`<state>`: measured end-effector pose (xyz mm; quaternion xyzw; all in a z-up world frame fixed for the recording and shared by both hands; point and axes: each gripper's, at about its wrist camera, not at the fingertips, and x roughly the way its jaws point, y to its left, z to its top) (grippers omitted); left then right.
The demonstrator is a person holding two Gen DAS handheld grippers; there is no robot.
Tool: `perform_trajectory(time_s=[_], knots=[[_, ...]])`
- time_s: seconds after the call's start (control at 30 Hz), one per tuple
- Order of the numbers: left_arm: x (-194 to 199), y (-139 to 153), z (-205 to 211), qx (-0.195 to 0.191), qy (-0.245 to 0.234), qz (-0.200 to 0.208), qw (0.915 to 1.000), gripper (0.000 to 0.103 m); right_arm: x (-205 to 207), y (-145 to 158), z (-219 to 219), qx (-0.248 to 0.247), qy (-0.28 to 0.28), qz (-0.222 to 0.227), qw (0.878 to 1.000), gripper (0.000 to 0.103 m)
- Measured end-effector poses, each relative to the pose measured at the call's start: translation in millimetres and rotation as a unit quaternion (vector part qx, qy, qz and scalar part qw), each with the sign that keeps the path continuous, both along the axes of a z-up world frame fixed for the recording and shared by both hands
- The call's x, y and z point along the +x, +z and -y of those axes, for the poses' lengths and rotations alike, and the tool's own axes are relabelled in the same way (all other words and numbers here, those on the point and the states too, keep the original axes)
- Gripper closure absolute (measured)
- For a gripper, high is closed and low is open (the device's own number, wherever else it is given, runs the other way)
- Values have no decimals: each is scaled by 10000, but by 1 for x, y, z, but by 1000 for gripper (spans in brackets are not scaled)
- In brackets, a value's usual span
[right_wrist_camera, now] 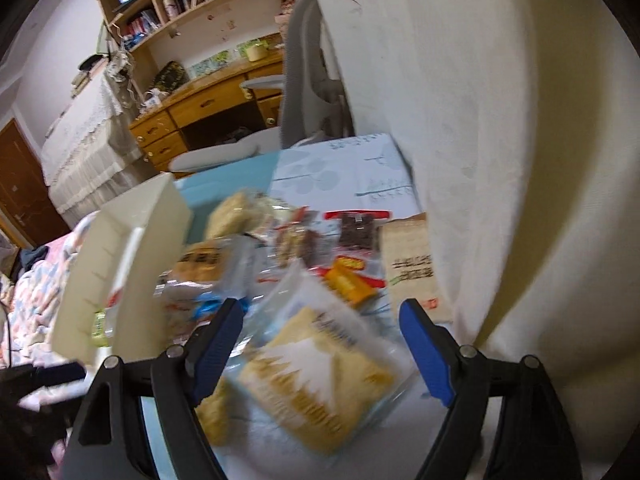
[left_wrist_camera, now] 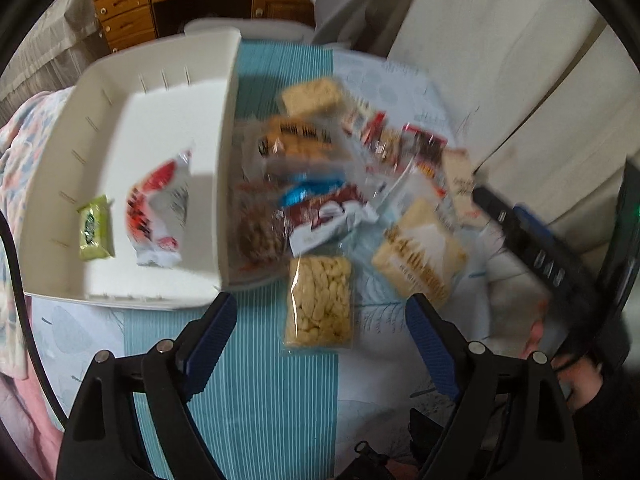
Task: Organize snacks
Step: 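Grasp the clear puffed-snack bag with the left tool while the right tool grasps the beige biscuit bag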
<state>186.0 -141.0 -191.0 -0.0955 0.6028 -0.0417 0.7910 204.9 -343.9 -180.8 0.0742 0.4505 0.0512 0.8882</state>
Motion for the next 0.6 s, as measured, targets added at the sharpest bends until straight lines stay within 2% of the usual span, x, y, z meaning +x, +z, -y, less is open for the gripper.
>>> perform_trajectory(time_s=[0.27,0.5,0.6], knots=[[12,-50,25,355,35,-626,9974,18,32,-46,24,-567,-121,-281,9979,22],[22,-75,29,471,279,-907,9944,18,51,-66,32,-943,-212,-232,9950,22],[27,-83,30,555,394,-1010,9926,18,58,-73,35,-931,-199,-301,9950,22]])
